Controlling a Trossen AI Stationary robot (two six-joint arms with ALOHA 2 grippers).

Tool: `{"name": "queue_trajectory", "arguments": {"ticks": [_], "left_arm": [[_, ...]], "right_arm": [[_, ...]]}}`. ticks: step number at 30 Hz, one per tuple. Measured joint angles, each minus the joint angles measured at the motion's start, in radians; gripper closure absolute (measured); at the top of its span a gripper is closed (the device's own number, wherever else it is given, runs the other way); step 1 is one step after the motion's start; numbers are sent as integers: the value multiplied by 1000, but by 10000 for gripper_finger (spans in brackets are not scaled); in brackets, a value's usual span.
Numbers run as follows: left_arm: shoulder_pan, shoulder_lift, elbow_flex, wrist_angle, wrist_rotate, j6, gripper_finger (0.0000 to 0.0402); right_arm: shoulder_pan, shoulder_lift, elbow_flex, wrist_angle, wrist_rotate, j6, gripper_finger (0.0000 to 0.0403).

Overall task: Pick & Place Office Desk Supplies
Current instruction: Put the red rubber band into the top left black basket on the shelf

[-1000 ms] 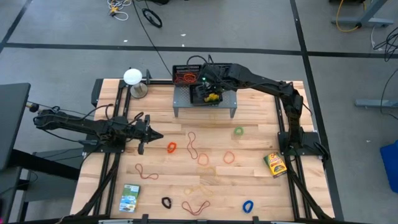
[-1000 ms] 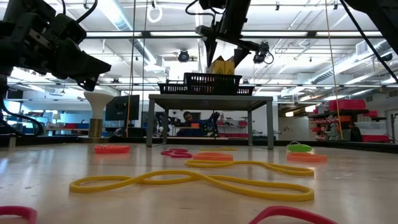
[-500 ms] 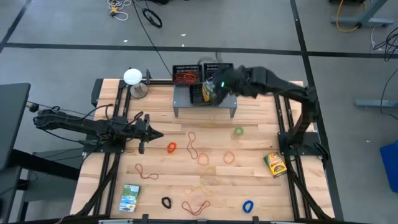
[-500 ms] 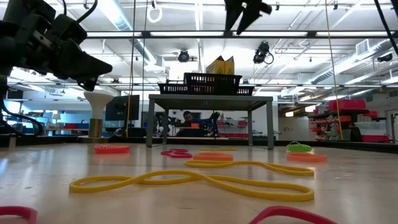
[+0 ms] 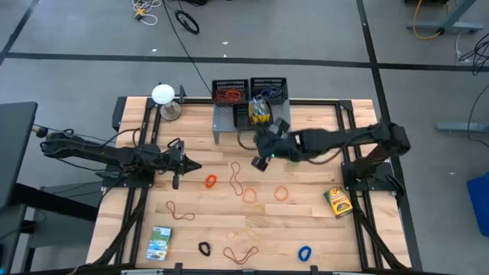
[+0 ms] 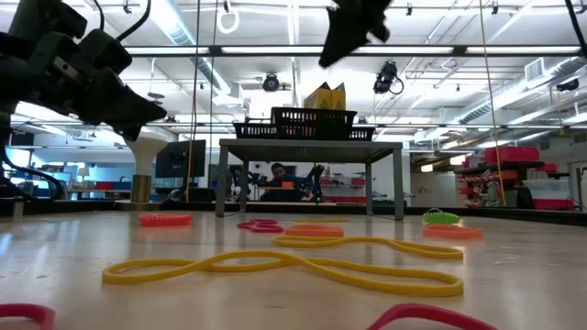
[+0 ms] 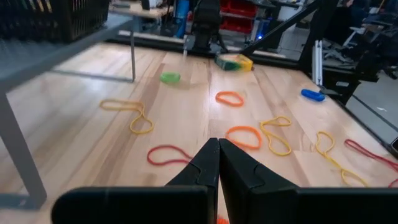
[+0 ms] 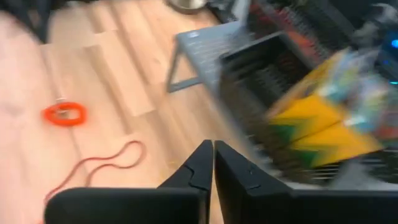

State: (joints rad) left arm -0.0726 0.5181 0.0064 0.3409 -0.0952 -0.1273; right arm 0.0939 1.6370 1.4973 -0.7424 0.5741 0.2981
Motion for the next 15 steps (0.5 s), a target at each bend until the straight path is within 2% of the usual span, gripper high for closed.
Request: {"name": "queue_trajectory", "arguments": {"ticks": [3, 7, 15], "left_arm": [[0, 38, 1, 0, -5, -44, 389], [0, 108, 16, -2, -3, -67, 389], [-4, 254, 71, 3, -63, -110, 389]], "right_arm": [[14, -59, -189, 211, -55, -10, 397], [29, -127, -445, 514, -94, -45, 389], [33, -245, -928, 1229, -184, -174, 398]]}}
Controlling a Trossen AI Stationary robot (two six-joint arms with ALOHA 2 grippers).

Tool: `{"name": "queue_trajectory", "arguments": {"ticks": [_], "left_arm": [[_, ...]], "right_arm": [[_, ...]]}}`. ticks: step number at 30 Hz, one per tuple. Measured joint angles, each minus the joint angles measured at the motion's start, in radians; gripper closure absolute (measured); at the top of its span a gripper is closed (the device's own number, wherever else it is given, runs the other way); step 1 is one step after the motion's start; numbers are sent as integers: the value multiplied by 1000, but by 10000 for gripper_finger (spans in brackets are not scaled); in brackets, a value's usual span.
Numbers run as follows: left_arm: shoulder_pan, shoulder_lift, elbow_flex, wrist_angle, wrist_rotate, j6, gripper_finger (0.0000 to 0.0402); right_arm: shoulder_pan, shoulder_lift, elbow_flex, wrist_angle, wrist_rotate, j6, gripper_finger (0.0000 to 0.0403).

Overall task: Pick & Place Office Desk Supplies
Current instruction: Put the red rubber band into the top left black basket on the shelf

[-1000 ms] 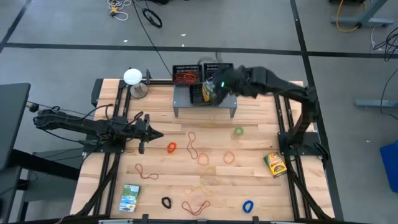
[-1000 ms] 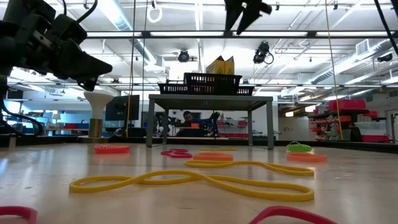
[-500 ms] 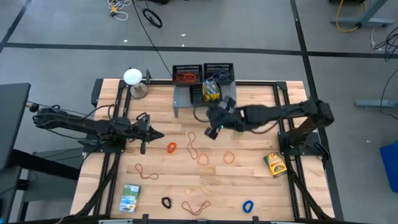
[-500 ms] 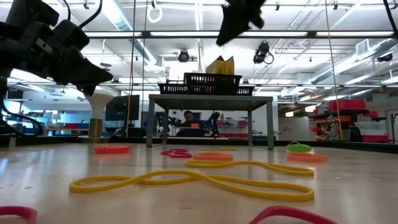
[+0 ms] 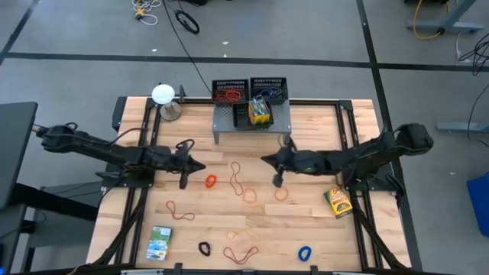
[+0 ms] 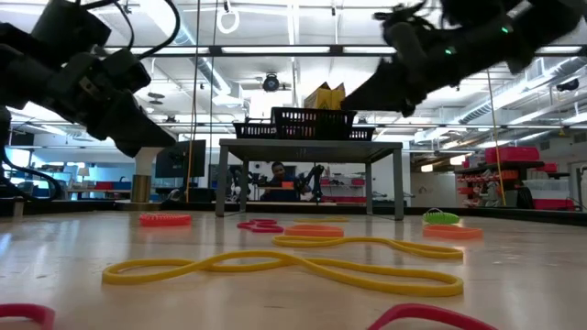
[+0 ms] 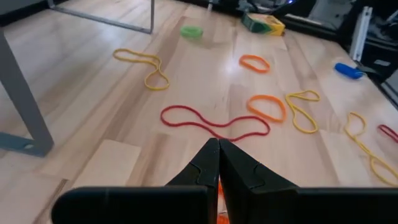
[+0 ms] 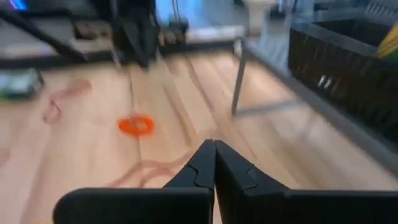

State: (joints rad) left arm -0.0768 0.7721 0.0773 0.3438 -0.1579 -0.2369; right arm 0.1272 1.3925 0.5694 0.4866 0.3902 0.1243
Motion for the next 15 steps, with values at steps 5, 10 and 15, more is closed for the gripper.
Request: {"name": "queue_trajectory", "arguments": {"ticks": [5, 10, 15], "left_arm": [[-54, 109, 75, -1, -45, -9, 389], [-122, 247, 179, -12, -115, -19, 389], [-180, 410, 302, -98, -211, -77, 388]], "right_arm": [[0, -8, -140, 231, 19, -73, 391], [11, -8, -182, 263, 7, -50, 388], [48, -8, -201, 289, 2, -73, 388]]}}
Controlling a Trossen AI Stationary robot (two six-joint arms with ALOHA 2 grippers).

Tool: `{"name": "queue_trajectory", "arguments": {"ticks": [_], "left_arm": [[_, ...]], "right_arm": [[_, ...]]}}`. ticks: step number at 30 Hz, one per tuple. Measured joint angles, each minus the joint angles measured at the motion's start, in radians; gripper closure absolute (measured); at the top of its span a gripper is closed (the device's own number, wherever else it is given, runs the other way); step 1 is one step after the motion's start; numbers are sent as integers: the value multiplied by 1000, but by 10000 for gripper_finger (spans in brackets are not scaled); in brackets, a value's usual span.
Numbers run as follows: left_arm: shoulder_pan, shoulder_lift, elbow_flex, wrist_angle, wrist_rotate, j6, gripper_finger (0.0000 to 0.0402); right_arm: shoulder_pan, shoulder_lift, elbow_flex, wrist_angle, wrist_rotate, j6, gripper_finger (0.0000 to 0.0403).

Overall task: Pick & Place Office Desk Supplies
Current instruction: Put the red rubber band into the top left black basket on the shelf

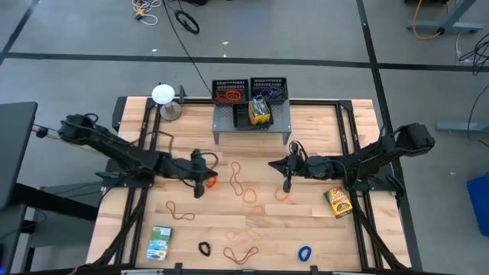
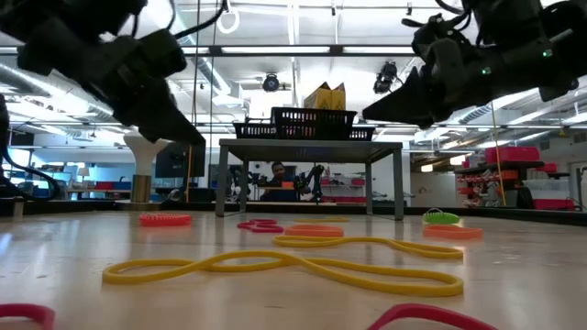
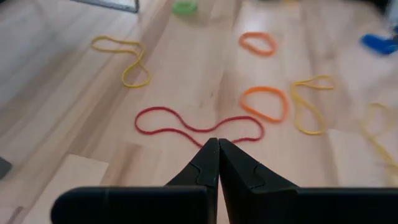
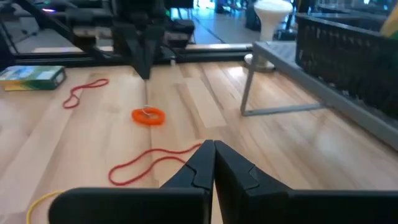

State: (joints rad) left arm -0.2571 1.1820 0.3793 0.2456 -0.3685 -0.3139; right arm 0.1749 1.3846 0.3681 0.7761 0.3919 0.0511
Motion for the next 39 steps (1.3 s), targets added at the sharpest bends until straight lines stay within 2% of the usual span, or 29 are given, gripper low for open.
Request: {"name": "queue_trajectory", "arguments": {"ticks": [4, 7, 10, 15, 21, 25, 33, 36, 39], "left_arm": [[-31, 135, 113, -97, -80, -77, 372], [-32, 232, 215, -178, -87, -138, 352], [-32, 326, 307, -253, -98, -180, 327], [-29, 460, 430, -335, -158, -285, 281], [3, 560, 523, -424, -201, -503, 228], [49, 618, 550, -432, -201, -583, 210], [108, 722, 618, -443, -126, -545, 216], [104, 732, 656, -490, -109, -517, 243], [95, 734, 682, -555, -87, -508, 288]], "right_arm": [[29, 0, -1, -1, 0, -54, 387], [47, 0, -1, -49, 0, -78, 387], [52, 0, -1, -80, 4, -170, 387], [31, 0, -1, -73, 66, -266, 387], [6, 0, -1, -94, 70, -257, 387], [6, 0, -1, -103, 70, -240, 387], [6, 0, -1, -141, 88, -234, 387], [4, 0, -1, -137, 107, -248, 387], [-8, 0, -1, -133, 108, -262, 387]]}}
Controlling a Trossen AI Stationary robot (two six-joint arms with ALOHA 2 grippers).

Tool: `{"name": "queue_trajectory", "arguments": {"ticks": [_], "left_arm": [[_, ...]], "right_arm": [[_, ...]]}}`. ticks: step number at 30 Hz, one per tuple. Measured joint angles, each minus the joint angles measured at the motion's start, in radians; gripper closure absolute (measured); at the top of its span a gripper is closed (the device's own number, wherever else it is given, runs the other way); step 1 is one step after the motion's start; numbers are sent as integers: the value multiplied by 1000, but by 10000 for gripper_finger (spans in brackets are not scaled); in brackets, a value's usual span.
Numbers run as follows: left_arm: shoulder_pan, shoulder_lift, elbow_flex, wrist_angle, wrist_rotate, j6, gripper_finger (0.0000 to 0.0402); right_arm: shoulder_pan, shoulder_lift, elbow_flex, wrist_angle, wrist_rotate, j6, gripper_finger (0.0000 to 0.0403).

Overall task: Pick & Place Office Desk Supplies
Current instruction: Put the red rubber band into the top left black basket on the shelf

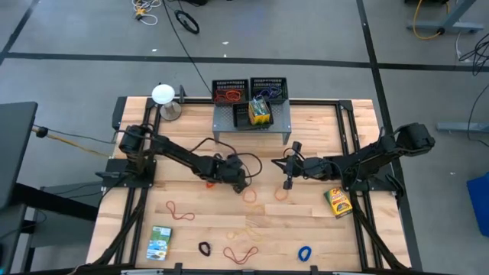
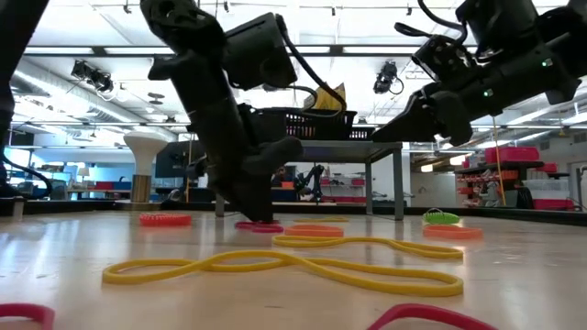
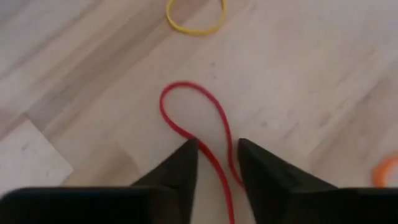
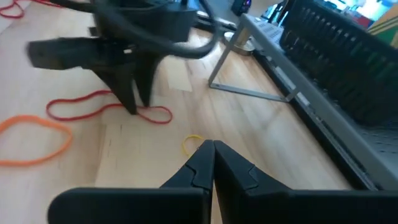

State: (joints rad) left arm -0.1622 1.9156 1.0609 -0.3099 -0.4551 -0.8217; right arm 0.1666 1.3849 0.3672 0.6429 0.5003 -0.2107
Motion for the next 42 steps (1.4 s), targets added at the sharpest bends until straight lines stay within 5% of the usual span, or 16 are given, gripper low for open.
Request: {"name": "queue_trajectory", "arguments": {"ticks": [6, 11, 21, 28, 35, 42], "left_arm": [[-21, -1, 19, -58, 32, 75, 390], [-36, -91, 15, -120, 61, 165, 397], [-24, -487, 17, -221, -54, 349, 398], [156, -679, 47, -170, -169, 666, 399], [480, -681, 57, 100, 100, 994, 399], [715, -585, 58, 290, 300, 1120, 399]], "right_arm": [[-43, 0, 0, 27, 2, -39, 387], [-78, 0, 0, 51, 2, -30, 387], [-81, 0, 0, 40, 2, -18, 387], [-108, 0, 1, 73, 1, -42, 387], [-139, 0, 1, 94, -2, -38, 387], [-138, 0, 1, 106, -2, -55, 387]]}}
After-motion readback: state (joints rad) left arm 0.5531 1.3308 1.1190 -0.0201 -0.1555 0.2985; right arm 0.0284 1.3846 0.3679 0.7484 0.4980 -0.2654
